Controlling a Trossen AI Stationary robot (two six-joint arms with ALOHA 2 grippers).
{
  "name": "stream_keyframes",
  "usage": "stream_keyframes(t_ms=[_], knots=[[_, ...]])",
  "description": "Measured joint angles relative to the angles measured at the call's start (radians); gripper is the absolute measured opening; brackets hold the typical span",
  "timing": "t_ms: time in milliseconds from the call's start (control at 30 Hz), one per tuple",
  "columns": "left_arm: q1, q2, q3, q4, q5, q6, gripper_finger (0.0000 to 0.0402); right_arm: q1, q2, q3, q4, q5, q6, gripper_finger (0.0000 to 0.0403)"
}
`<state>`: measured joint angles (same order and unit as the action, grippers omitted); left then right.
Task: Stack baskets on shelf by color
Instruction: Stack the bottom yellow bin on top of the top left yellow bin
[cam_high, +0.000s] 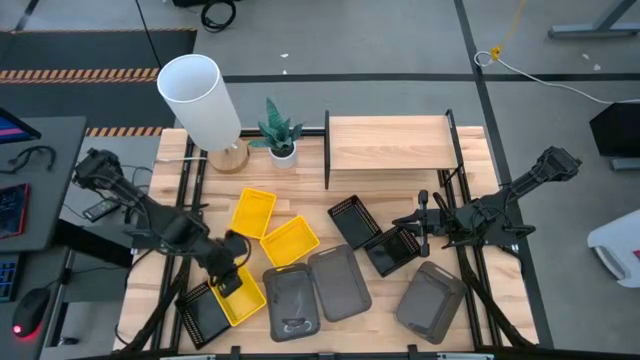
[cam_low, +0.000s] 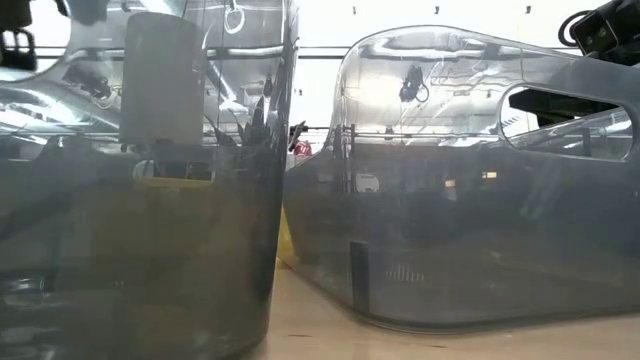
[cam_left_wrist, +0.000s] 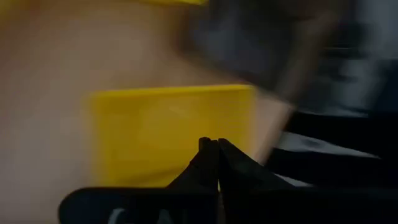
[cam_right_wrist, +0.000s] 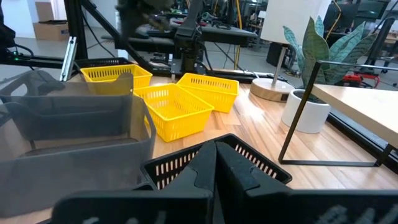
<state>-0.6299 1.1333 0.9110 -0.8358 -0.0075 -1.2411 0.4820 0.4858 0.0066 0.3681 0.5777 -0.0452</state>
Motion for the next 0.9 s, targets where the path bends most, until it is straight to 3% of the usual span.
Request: stream_keyframes(t_ms=[133, 300, 600, 900], knots=[[-0.047, 0.007, 0.066, -0.197, -0.12, -0.004, 0.0016, 0.0, 0.0, 0.0, 0.004, 0.0, 0.0, 0.0014], [-0.06, 0.006, 0.027, -0.234, -0.124, -0.014, 0.0069, 0.0, 0.0, 0.0, 0.005, 0.0, 0.0, 0.0014], [-0.061, -0.002, -0.134, -0.054, -0.016, -0.041, 0.0181, 0.0, 0.0, 0.0, 0.004, 0.0, 0.0, 0.0014], [-0.061, -0.002, -0.27, 0.082, 0.009, -0.083, 0.0209, 0.0, 0.0, 0.0, 0.004, 0.0, 0.0, 0.0014]])
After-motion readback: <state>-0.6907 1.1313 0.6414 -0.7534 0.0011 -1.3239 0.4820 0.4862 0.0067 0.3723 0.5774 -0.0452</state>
